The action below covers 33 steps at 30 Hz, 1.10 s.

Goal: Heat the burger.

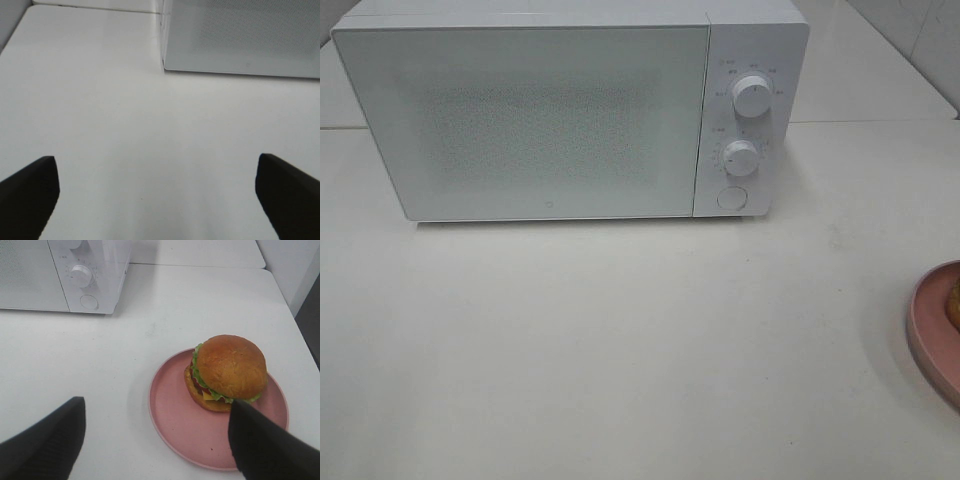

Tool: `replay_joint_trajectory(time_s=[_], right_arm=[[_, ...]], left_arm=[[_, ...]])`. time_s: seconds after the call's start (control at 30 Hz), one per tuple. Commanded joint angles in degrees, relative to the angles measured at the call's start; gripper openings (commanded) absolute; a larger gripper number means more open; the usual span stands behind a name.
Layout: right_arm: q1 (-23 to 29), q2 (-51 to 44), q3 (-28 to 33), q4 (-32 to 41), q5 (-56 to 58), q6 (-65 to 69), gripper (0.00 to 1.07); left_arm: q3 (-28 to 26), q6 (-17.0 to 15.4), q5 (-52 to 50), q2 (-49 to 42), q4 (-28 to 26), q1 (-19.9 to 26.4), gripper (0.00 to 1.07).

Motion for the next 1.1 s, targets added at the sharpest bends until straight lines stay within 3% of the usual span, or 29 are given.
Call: replay_joint_trajectory(time_s=[0.03,1.1], right_arm=[[-0.4,-1.55,0.17,0.11,-0.8,-0.46,0.76],[-0.4,-1.55,0.17,0.11,-0.8,-0.46,0.76]], left_arm=[[0.17,0.06,-0.57,-2.06,-0.63,1.32,1.0],[0.17,0.06,-0.57,-3.04,-0.63,1.32,1.0]])
